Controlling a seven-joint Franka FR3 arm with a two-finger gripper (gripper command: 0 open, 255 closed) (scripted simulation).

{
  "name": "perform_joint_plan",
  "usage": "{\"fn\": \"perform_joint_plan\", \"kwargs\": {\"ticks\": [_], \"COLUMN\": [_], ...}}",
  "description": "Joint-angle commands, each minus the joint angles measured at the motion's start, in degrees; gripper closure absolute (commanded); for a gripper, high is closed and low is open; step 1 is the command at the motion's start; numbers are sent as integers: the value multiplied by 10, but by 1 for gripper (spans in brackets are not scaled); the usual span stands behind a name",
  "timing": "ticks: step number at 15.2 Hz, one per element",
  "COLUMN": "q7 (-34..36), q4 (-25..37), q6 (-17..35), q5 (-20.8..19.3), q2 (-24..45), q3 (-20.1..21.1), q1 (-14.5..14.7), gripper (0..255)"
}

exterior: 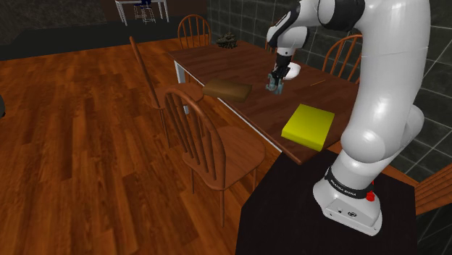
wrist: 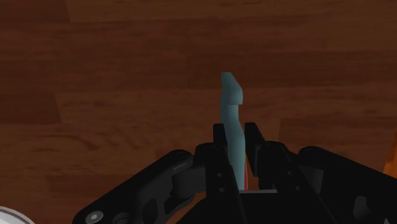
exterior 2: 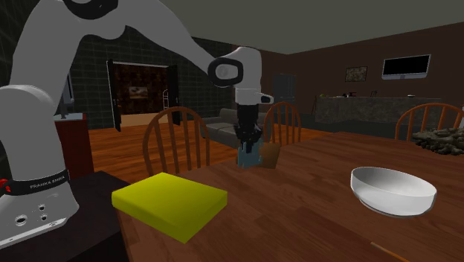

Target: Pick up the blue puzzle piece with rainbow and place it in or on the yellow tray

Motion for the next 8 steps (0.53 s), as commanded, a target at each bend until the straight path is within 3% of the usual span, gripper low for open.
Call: {"fn": "perform_joint_plan", "kwargs": {"ticks": [1,8], "q7": [5,17], "q4": [5,26], "q6": [-13,-57], "q5": [-6,-22], "q2": [-9,-35], "q3": [-3,-10], "q1": [3,7], "gripper": [255,255]}}
